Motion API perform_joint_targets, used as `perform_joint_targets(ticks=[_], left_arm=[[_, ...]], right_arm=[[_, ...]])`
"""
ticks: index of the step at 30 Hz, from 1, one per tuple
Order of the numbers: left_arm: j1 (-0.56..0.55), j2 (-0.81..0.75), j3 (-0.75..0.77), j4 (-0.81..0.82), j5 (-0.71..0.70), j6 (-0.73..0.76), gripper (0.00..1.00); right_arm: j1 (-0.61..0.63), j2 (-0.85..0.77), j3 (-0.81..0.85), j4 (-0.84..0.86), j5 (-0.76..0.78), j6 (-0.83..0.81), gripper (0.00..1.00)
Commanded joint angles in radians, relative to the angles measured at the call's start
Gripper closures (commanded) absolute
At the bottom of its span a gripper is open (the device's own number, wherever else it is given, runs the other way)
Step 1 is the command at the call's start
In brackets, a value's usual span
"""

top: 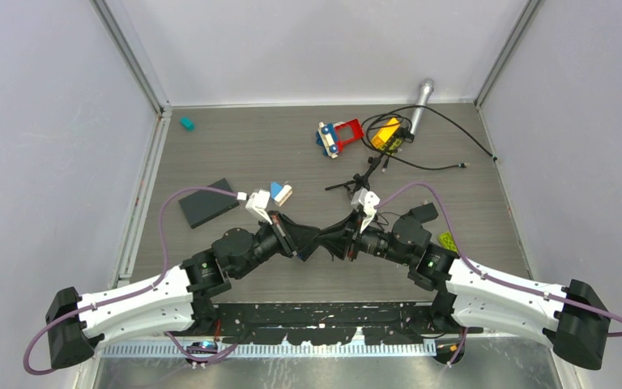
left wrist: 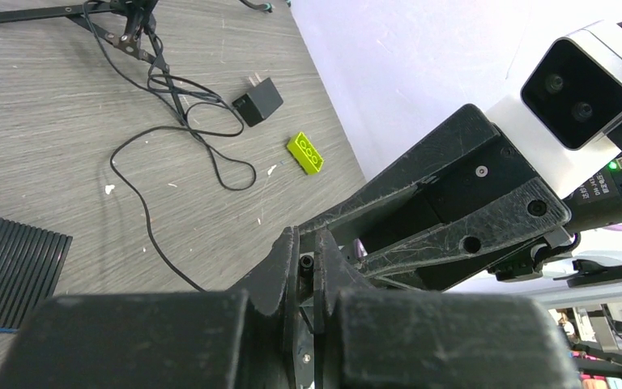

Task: Insert the plug into the switch port
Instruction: Pick up the connector from the center of the board.

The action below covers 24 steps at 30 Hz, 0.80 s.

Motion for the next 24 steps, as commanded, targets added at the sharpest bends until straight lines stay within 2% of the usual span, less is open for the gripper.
perform_joint_targets(ticks=[1,12,15,18,21,24], left_arm=[[-0.002,-0.017,0.018,0.037,-0.013,-0.003,1.0],[-0.003,-0.027,0.012,0.031,-0.028,-0.003,1.0],[-0.003,-0.029,0.012,0.031,-0.03,-0.003,1.0],[-0.002,-0.028,0.012,0.031,-0.028,-0.003,1.0],[-0.003,-0.027,0.012,0.031,-0.027,-0.003,1.0],[-0.003,-0.027,0.011,0.031,-0.026,-0.003,1.0]], right_arm=[[-0.003,-0.013,-0.004,0.05,0.027,-0.01,0.67],[-0.003,-0.027,-0.008,0.024,0.02,-0.01,0.71],[-0.003,-0.024,-0.005,0.016,0.013,-0.011,0.62],[-0.003,-0.023,-0.003,0.014,0.01,-0.01,0.62],[-0.002,-0.019,-0.003,0.014,0.011,-0.011,0.69],[-0.003,-0.016,0.0,0.014,0.009,-0.012,0.83]])
